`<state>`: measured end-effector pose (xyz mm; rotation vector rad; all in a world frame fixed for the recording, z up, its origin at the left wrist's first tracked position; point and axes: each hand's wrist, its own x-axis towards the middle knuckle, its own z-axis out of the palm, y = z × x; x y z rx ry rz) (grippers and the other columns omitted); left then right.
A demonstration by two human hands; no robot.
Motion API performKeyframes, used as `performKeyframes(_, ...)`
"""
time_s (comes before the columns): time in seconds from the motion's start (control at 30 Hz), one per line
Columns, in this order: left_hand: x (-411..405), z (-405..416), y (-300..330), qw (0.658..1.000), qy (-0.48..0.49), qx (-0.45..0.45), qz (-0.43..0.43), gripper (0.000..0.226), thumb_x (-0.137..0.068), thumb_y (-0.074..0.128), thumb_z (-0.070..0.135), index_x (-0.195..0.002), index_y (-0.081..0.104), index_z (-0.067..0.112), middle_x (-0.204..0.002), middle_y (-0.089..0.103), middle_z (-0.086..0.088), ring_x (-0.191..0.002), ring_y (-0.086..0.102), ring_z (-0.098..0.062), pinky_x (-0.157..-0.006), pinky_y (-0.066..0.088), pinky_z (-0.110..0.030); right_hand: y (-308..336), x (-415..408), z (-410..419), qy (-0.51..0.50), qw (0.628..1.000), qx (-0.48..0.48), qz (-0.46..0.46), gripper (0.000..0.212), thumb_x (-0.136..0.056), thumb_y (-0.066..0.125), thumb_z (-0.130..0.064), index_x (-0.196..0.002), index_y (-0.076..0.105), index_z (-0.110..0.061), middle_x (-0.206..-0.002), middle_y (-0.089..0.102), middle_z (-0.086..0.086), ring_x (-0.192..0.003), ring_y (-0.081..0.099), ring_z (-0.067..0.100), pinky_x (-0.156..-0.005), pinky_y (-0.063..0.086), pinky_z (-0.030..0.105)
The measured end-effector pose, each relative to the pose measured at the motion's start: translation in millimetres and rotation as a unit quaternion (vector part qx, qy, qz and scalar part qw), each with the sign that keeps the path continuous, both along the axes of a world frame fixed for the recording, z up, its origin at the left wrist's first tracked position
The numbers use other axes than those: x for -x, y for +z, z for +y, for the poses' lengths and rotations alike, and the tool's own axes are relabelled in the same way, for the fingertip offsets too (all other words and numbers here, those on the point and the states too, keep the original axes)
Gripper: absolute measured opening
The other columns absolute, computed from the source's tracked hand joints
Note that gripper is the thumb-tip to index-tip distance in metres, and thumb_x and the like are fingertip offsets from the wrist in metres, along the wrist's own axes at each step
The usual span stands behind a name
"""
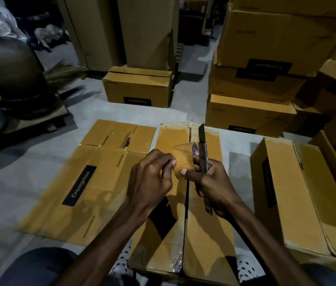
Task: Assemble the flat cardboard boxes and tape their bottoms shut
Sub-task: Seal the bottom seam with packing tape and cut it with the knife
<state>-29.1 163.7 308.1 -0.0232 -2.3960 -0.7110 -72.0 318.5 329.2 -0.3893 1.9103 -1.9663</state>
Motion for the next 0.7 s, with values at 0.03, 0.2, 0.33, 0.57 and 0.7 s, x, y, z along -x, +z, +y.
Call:
performKeyframes(0.03, 0, 1, 1, 1.000, 0.009, 0.026, -0.008, 0.012, -0.090, 0.059, 0.015, -0.092, 0.071, 0.012, -0.086, 0.065, -0.001, -0.063, 0.058, -0.016, -0.050, 0.044, -0.025, 0, -1, -1, 0.001, 1.000, -0.003, -0.001, 0.020, -0.089, 0.062, 0.006, -0.108, 0.068, 0.002, -0.069, 0.066, -0.007, -0.044, 0.054, -0.004, -0.043, 0.037, 0.006)
performKeyframes(0.2, -1, 5, 0, 0.993, 0.037, 0.091, -0.064, 0.025, -0.087, 0.035, 0.023, -0.088, 0.057, 0.011, -0.084, 0.054, -0.005, -0.061, 0.050, -0.019, -0.049, 0.029, -0.023, -2, -5, -4, 0.000, 1.000, -0.022, 0.000, 0.008, -0.090, 0.059, 0.008, -0.087, 0.063, 0.001, -0.050, 0.054, -0.011, -0.037, 0.046, -0.002, -0.040, 0.033, 0.007)
performKeyframes(0.33, 1, 12, -2, 0.993, 0.021, 0.075, -0.093, 0.026, -0.076, 0.028, 0.024, -0.086, 0.049, 0.013, -0.083, 0.048, -0.003, -0.071, 0.044, -0.017, -0.052, 0.027, -0.026, -10, -10, -10, -0.048, 0.997, -0.021, -0.050, 0.014, -0.088, 0.063, 0.004, -0.100, 0.062, 0.011, -0.055, 0.046, 0.003, -0.035, 0.031, 0.006, -0.037, 0.025, 0.017)
performKeyframes(0.57, 5, 3, 4, 0.996, -0.023, -0.079, -0.042, 0.010, -0.090, 0.037, 0.014, -0.089, 0.048, 0.013, -0.089, 0.046, 0.002, -0.072, 0.043, -0.013, -0.054, 0.033, -0.021, -21, 11, 6, -0.130, 0.978, -0.032, -0.159, 0.035, -0.090, 0.065, -0.008, -0.121, 0.055, 0.004, -0.079, 0.047, 0.014, -0.039, 0.035, 0.008, -0.036, 0.027, 0.021)
performKeyframes(0.7, 5, -7, 0, 0.985, -0.013, -0.161, -0.058, 0.005, -0.095, 0.055, 0.014, -0.092, 0.060, 0.013, -0.096, 0.060, 0.003, -0.090, 0.055, -0.007, -0.065, 0.046, -0.021, -22, 9, 10, -0.070, 0.984, -0.014, -0.166, 0.033, -0.092, 0.064, -0.011, -0.124, 0.058, -0.008, -0.098, 0.071, 0.016, -0.040, 0.036, 0.007, -0.037, 0.031, 0.019)
